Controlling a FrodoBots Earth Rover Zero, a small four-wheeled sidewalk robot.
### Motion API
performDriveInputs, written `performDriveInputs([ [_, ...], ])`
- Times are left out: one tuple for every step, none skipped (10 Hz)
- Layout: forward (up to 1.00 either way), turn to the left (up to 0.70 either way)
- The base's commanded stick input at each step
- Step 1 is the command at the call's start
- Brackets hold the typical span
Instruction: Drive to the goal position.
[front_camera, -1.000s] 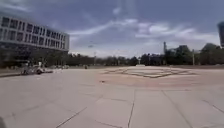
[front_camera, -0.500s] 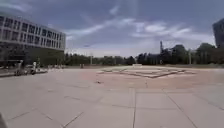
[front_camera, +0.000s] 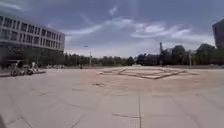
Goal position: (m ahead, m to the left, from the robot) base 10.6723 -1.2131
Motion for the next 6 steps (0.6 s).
performDriveInputs([
  [0.57, 0.0],
  [0.57, 0.0],
  [0.57, 0.0],
  [0.57, 0.0],
  [0.57, 0.0],
  [0.57, 0.0],
])
